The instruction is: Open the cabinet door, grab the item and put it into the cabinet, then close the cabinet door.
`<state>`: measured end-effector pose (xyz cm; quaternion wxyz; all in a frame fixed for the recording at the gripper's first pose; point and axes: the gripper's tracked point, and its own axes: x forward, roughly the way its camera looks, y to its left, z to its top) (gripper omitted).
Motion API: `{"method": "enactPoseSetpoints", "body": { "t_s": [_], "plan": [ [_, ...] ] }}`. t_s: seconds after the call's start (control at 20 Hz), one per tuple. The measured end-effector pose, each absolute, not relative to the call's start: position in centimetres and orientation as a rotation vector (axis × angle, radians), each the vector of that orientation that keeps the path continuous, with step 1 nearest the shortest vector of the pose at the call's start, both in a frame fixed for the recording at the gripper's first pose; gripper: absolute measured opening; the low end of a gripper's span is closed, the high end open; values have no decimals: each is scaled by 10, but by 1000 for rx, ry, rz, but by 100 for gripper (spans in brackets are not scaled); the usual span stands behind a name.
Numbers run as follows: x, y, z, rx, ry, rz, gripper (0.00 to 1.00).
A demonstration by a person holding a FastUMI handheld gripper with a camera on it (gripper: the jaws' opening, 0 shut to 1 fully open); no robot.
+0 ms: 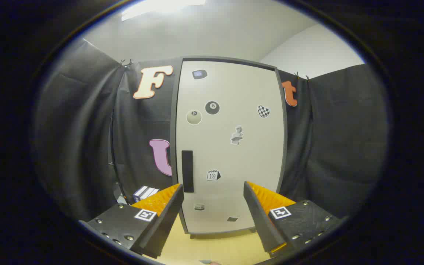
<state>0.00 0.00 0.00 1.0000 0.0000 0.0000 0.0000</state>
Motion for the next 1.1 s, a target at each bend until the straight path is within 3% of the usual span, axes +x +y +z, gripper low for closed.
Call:
{"method": "enactPoseSetpoints", "body": {
  "t_s": [1.1],
  "plan": [
    [21, 16, -13, -9, 21, 12, 96]
  ]
}}
